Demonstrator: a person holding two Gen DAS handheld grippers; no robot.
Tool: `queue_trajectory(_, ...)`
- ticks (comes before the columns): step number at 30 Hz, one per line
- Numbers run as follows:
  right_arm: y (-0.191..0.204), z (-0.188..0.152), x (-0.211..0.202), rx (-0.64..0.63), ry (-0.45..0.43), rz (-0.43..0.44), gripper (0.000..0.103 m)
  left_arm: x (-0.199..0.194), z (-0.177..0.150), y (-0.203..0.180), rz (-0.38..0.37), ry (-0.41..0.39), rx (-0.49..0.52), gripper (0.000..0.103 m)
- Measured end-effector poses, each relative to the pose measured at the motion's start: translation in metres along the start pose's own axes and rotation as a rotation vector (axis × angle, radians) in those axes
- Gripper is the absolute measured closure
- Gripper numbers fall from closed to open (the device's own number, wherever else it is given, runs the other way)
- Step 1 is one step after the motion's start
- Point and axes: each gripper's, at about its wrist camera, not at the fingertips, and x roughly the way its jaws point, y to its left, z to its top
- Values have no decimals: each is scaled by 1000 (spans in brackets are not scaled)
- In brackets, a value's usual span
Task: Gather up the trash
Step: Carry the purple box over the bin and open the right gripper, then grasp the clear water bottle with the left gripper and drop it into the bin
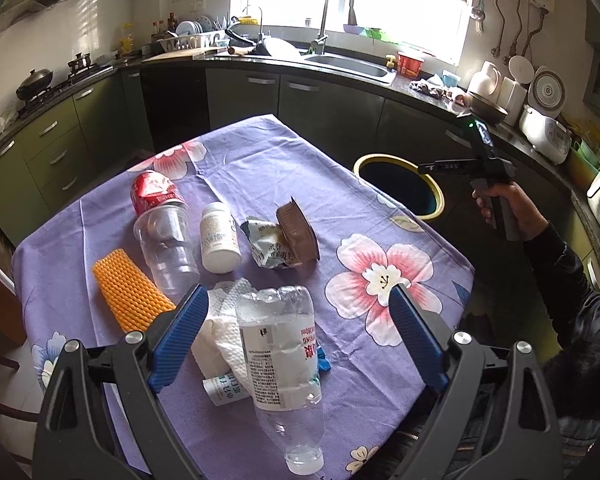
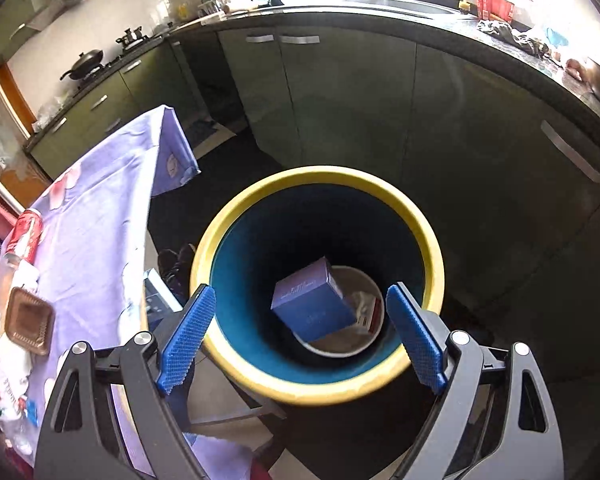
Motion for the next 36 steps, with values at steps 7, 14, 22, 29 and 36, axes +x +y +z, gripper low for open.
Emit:
queue_trajectory(7,17,-16,-12,-31,4,33,16,23,-14,-11,11,89,11,16)
queue_trajectory(14,34,-16,-17,-81,-1,62,16,49,-30,-4,41,192,-34,16)
queue_trajectory(22,43,-16,-10,-101,14,72,16,64,-39,0,64,253,-44,16)
queue_trajectory(29,45,-16,-8,-106,21,76,16,80,-45,2,93,308,-32,44)
queue_trajectory(36,47,-17,-5,-107,30,84,16,79,-47,2,103,308,-12,51)
